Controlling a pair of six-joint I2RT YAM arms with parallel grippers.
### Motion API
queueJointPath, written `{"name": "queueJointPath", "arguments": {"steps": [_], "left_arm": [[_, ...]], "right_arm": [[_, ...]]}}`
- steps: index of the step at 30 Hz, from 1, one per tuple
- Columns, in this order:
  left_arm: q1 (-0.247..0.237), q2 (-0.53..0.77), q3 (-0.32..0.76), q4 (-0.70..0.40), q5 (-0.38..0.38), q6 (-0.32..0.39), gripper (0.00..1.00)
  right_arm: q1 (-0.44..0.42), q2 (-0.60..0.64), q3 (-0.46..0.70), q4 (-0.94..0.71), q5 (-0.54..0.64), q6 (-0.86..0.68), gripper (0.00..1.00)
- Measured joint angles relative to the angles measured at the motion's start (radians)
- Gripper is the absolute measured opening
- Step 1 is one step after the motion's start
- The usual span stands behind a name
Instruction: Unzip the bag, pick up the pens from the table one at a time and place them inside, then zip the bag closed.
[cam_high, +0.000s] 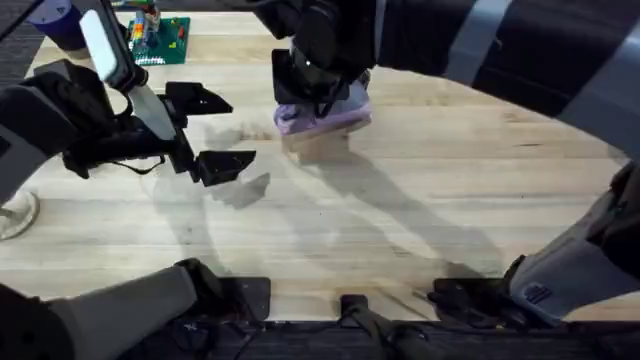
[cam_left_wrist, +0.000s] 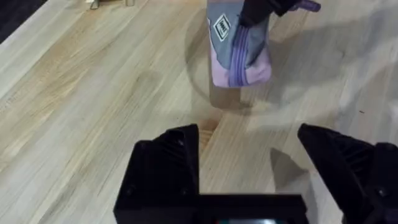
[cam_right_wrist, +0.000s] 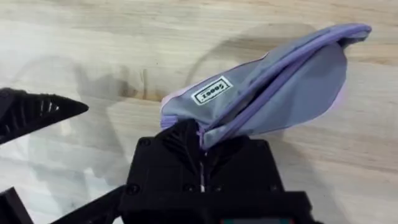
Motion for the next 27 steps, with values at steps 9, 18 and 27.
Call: {"name": "queueJointPath", "arguments": {"steps": [9, 18, 27], "left_arm": [[0.0, 0.0, 0.0, 0.0, 0.0, 0.0, 0.993], [0.0, 0.0, 0.0, 0.0, 0.0, 0.0, 0.993], [0.0, 0.0, 0.0, 0.0, 0.0, 0.0, 0.993]], "right_arm": [[0.0, -0.034, -0.001, 0.003, 0.04, 0.0, 0.035], [0.0, -0.051, -0.001, 0.011, 0.043, 0.0, 0.035], [0.0, -0.051, -0.001, 0.011, 0.043, 0.0, 0.037]]}}
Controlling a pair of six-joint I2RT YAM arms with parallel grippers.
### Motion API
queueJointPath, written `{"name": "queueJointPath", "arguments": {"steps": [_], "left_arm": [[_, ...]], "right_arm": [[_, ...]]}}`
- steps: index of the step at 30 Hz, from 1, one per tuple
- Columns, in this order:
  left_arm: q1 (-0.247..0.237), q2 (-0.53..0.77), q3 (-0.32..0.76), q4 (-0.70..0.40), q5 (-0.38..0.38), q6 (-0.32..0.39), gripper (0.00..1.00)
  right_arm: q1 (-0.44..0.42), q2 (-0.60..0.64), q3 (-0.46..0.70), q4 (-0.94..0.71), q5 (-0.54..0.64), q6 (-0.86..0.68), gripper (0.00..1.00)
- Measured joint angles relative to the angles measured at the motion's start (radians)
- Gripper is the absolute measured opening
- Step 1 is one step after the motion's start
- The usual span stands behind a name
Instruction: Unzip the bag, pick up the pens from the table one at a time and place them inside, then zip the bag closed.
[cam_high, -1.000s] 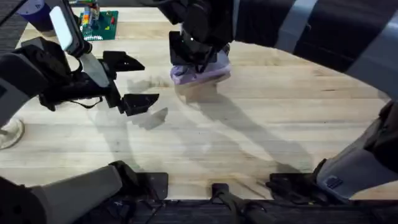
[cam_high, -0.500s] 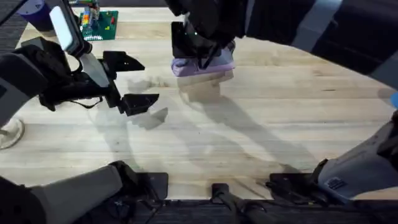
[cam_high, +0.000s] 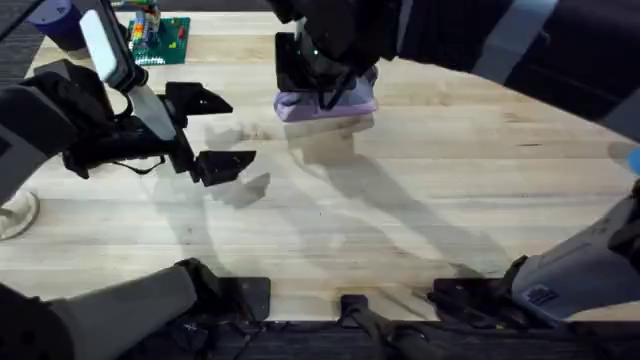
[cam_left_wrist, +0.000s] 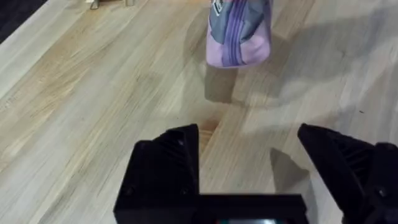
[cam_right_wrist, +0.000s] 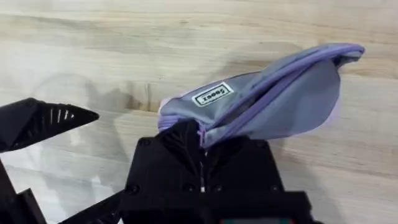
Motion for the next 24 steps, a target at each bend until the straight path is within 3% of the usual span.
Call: {"name": "queueJointPath", "arguments": {"steps": [8, 16, 19, 21, 24], "left_arm": [[0.0, 0.0, 0.0, 0.0, 0.0, 0.0, 0.993], [0.0, 0.0, 0.0, 0.0, 0.001, 0.0, 0.994], [0.0, 0.0, 0.0, 0.0, 0.002, 0.0, 0.995], [0.0, 0.0, 0.0, 0.0, 0.002, 0.0, 0.994], [0.0, 0.0, 0.0, 0.0, 0.002, 0.0, 0.993]], "right_arm": [[0.0, 0.0, 0.0, -0.024, 0.0, 0.0, 0.096], [0.0, -0.044, 0.003, -0.024, 0.053, -0.01, 0.592], [0.0, -0.059, 0.008, -0.024, 0.064, -0.013, 0.938], [0.0, -0.06, 0.008, -0.024, 0.068, -0.019, 0.992], [0.0, -0.059, 0.008, -0.026, 0.068, -0.019, 0.996]]}}
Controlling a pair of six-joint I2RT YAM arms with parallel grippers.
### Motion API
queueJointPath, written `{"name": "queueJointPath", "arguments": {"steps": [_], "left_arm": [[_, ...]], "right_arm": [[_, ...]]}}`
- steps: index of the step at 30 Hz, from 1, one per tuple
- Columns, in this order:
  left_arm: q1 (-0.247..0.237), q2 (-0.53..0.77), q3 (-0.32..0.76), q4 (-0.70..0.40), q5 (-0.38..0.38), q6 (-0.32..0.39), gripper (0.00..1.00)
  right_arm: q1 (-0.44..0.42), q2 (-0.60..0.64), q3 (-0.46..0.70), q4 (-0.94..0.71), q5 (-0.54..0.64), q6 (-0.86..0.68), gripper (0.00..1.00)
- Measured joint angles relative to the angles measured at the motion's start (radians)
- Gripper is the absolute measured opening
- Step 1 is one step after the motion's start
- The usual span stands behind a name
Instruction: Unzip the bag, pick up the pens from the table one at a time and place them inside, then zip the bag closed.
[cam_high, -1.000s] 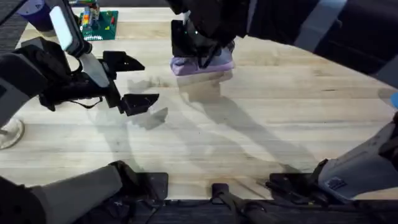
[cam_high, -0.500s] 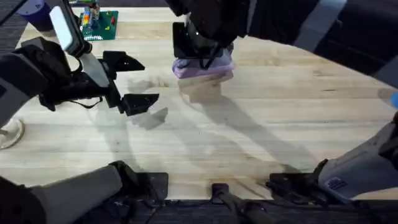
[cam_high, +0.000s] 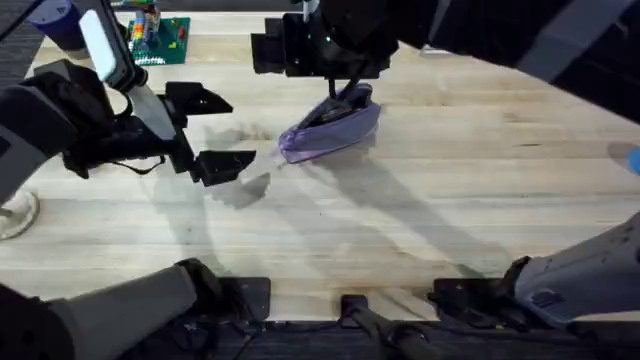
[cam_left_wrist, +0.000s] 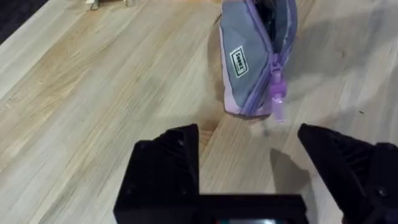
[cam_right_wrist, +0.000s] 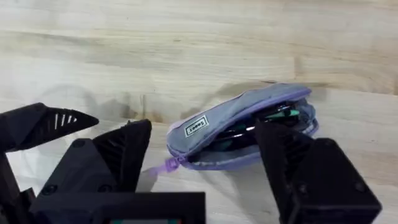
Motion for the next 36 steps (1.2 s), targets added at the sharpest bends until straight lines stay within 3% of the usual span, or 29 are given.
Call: {"name": "queueJointPath", "arguments": {"steps": [14, 28, 36], "left_arm": [[0.0, 0.0, 0.0, 0.0, 0.0, 0.0, 0.993], [0.0, 0.0, 0.0, 0.0, 0.0, 0.0, 0.993], [0.0, 0.0, 0.0, 0.001, 0.0, 0.0, 0.993]], "right_arm": [[0.009, 0.0, 0.0, -0.076, 0.002, -0.016, 0.996], [0.175, -0.03, 0.0, -0.162, 0.002, -0.022, 0.996], [0.18, -0.031, 0.0, -0.277, 0.003, 0.096, 0.996]]}}
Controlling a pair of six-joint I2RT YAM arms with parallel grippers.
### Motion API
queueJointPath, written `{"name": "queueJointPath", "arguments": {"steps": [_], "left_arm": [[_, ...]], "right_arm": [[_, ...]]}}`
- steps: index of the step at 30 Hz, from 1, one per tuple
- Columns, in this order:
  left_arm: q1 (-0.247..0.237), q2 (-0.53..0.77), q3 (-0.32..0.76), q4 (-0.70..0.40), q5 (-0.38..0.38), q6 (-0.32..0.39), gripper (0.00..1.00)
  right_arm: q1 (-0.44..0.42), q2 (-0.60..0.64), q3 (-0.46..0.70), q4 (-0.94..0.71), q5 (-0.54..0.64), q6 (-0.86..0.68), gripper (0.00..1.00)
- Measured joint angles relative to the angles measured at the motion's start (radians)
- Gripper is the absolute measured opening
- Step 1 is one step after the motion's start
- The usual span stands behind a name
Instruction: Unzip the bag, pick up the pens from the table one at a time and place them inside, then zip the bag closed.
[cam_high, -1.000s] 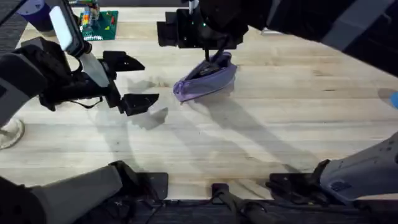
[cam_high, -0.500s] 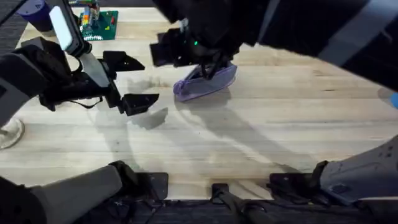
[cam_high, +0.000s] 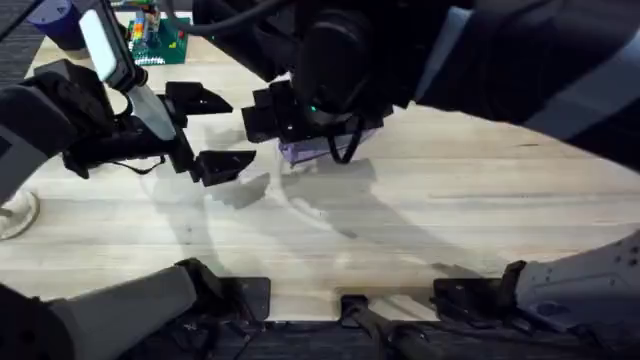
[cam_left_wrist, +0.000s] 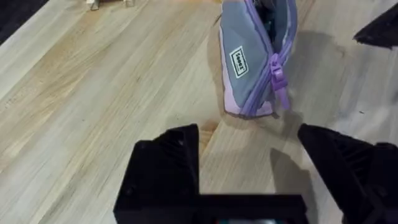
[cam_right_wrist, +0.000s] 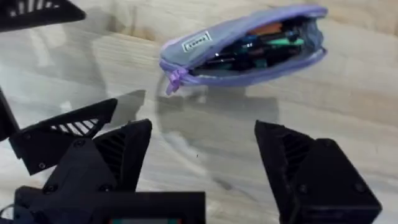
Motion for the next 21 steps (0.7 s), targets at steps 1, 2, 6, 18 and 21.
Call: {"name": "queueJointPath", "arguments": {"steps": [1, 2, 6, 18, 21], "left_arm": [[0.0, 0.0, 0.0, 0.0, 0.0, 0.0, 0.993], [0.0, 0.0, 0.0, 0.0, 0.0, 0.0, 0.993], [0.0, 0.0, 0.0, 0.0, 0.0, 0.0, 0.993], [0.0, 0.0, 0.0, 0.0, 0.0, 0.0, 0.993], [0.0, 0.0, 0.0, 0.0, 0.0, 0.0, 0.993]], "right_arm": [[0.0, 0.0, 0.0, -0.003, 0.0, 0.018, 0.996], [0.0, 0.0, 0.0, -0.005, 0.0, 0.035, 0.996], [0.001, 0.0, 0.0, -0.005, 0.0, 0.087, 0.996], [0.002, 0.0, -0.032, 0.013, 0.0, 0.21, 0.995], [0.014, 0.0, -0.061, 0.052, 0.001, 0.259, 0.995]]}}
